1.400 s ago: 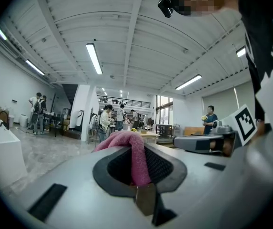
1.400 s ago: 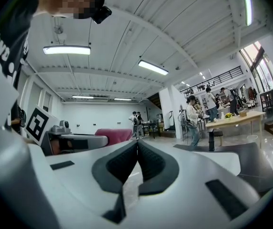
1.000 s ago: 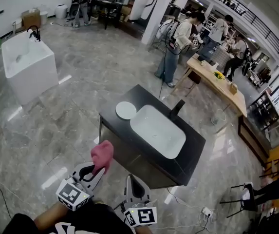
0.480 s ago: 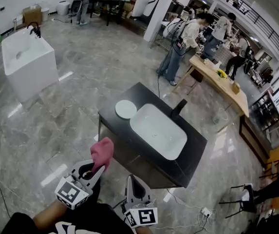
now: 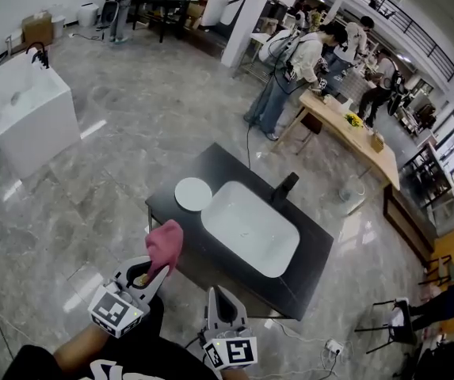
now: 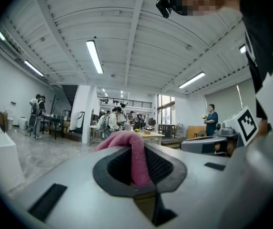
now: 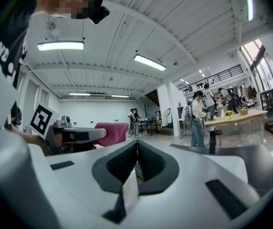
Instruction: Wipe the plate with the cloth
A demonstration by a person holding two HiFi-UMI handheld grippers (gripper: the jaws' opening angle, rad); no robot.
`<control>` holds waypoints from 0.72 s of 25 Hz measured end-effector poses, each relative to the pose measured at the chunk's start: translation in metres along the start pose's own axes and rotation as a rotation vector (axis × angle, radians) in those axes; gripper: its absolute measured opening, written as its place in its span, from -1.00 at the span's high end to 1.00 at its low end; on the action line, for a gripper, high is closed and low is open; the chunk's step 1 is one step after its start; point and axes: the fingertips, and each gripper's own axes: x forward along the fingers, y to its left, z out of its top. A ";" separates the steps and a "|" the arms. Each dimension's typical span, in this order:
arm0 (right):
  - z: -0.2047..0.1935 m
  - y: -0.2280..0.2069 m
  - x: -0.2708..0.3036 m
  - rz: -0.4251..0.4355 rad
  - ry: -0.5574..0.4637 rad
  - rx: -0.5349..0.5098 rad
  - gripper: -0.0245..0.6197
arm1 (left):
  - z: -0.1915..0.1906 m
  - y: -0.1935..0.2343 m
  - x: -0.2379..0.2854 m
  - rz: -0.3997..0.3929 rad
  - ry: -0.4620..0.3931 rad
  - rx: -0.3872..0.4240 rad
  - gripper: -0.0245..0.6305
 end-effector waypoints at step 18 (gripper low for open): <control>0.024 -0.035 0.204 0.019 0.023 0.000 0.86 | 0.018 0.154 0.118 -0.057 0.029 -0.015 0.77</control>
